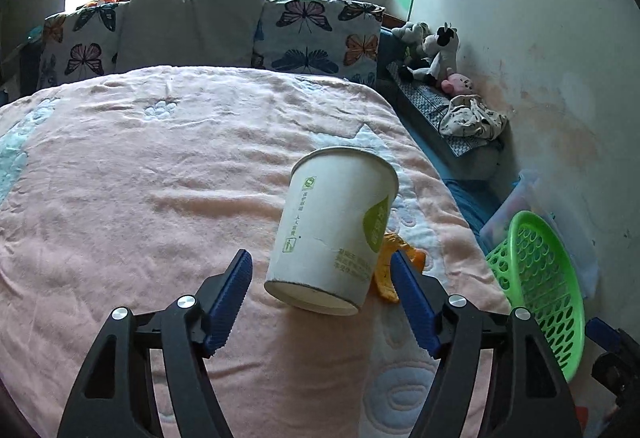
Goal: Collect trash
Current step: 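Grasp the white paper cup with the left tool and lift it, then grasp the orange peel with the right tool while the left tool holds the cup, then carry the paper cup and orange peel over the green basket and open both tools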
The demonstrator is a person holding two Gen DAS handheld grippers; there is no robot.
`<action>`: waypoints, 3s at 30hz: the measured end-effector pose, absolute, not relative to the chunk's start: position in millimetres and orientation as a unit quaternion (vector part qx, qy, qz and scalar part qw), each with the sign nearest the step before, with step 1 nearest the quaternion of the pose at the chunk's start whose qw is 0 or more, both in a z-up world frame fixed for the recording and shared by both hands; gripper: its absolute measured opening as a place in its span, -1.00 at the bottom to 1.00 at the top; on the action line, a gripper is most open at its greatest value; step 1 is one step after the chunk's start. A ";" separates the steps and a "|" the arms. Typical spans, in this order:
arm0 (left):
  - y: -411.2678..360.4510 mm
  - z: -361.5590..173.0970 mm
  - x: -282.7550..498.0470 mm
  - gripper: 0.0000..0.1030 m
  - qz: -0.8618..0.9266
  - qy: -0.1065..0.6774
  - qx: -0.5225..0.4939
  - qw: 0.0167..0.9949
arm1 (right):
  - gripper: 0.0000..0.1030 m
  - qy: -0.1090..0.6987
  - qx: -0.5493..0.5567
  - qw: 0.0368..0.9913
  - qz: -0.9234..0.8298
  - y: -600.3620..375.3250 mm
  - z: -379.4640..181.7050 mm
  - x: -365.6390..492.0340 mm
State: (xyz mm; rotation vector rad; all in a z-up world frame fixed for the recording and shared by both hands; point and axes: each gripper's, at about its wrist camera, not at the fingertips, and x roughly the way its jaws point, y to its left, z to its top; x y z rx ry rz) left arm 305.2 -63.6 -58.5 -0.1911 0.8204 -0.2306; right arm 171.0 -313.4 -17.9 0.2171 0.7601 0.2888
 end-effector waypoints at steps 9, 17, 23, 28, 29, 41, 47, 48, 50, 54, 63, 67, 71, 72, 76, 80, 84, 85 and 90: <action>-55.6 -71.4 313.7 0.17 -0.134 0.403 -0.127 0.896 | 0.47 0.374 0.097 0.910 0.151 -297.2 -18.4 182.2; -50.9 -62.7 304.5 0.11 -0.138 0.382 -0.125 0.905 | 0.47 0.377 0.090 0.908 0.159 -283.3 -19.5 190.7; -35.4 -46.3 287.9 0.10 -0.134 0.367 -0.126 0.912 | 0.47 0.383 0.081 0.905 0.168 -264.8 -25.4 204.5; -16.6 -34.4 271.1 0.10 -0.123 0.359 -0.135 0.915 | 0.41 0.389 0.067 0.902 0.175 -245.5 -31.3 220.0; -11.4 -31.9 267.5 0.10 -0.119 0.357 -0.139 0.916 | 0.41 0.390 0.067 0.901 0.179 -240.0 -32.4 224.9; 27.2 -22.2 233.6 0.10 -0.101 0.342 -0.159 0.921 | 0.31 0.415 0.054 0.893 0.165 -201.6 -58.3 279.0; 32.9 -23.9 226.8 0.10 -0.101 0.341 -0.161 0.921 | 0.20 0.431 0.038 0.890 0.143 -190.3 -71.7 300.5; 33.7 -24.9 226.0 0.10 -0.102 0.341 -0.162 0.920 | 0.19 0.433 0.037 0.889 0.141 -189.8 -73.3 302.3; 34.5 -26.2 225.2 0.10 -0.103 0.342 -0.164 0.920 | 0.19 0.436 0.036 0.889 0.137 -188.8 -76.9 305.5; 34.1 -29.6 225.0 0.10 -0.104 0.345 -0.166 0.918 | 0.07 0.435 0.019 0.891 0.124 -185.7 -81.8 308.5; 32.0 -29.4 222.6 0.10 -0.106 0.346 -0.166 0.917 | -0.22 0.428 0.037 0.894 0.129 -197.0 -75.5 300.1; 27.1 -27.4 218.9 0.10 -0.110 0.346 -0.163 0.917 | -0.24 0.423 0.043 0.894 0.140 -202.9 -69.5 286.9; 19.7 -24.7 212.9 0.10 -0.117 0.345 -0.157 0.918 | -0.24 0.416 0.043 0.896 0.148 -208.2 -60.4 270.6; 17.7 -23.7 211.8 0.10 -0.119 0.344 -0.156 0.918 | -0.24 0.411 0.042 0.898 0.149 -210.7 -56.9 264.2; 4.9 -20.2 207.5 0.10 -0.131 0.344 -0.149 0.918 | -0.24 0.404 0.047 0.901 0.151 -220.5 -47.5 244.4; -11.1 -19.1 203.8 0.10 -0.147 0.347 -0.144 0.915 | -0.24 0.397 0.052 0.904 0.150 -231.8 -39.3 226.4; -29.8 -19.1 199.7 0.10 -0.165 0.350 -0.134 0.913 | -0.24 0.388 0.058 0.909 0.141 -248.3 -32.3 210.8; -34.1 -18.9 199.2 0.10 -0.168 0.350 -0.132 0.912 | -0.24 0.387 0.059 0.910 0.138 -252.5 -31.4 207.9; -61.4 -18.2 196.2 0.10 -0.193 0.355 -0.121 0.906 | -0.24 0.385 0.063 0.913 0.118 -276.0 -28.7 193.5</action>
